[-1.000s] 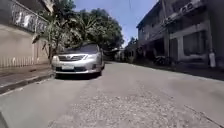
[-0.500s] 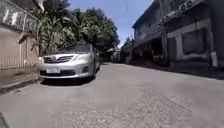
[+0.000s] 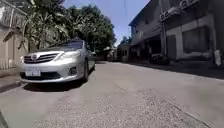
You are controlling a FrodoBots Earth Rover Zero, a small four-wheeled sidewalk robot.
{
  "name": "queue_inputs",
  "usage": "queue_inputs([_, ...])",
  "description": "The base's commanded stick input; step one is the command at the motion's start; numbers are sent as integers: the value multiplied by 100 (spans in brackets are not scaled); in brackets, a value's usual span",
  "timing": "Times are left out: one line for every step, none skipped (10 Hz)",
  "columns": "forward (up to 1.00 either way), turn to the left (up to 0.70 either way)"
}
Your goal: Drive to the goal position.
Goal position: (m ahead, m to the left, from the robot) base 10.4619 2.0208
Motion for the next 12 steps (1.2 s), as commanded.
queue_inputs([100, 0])
queue_inputs([100, 0])
queue_inputs([100, 2])
queue_inputs([100, 3])
queue_inputs([100, 11])
queue_inputs([100, 20])
queue_inputs([100, 6])
queue_inputs([100, 2])
queue_inputs([100, 2])
queue_inputs([100, 3])
queue_inputs([100, 3])
queue_inputs([100, 3])
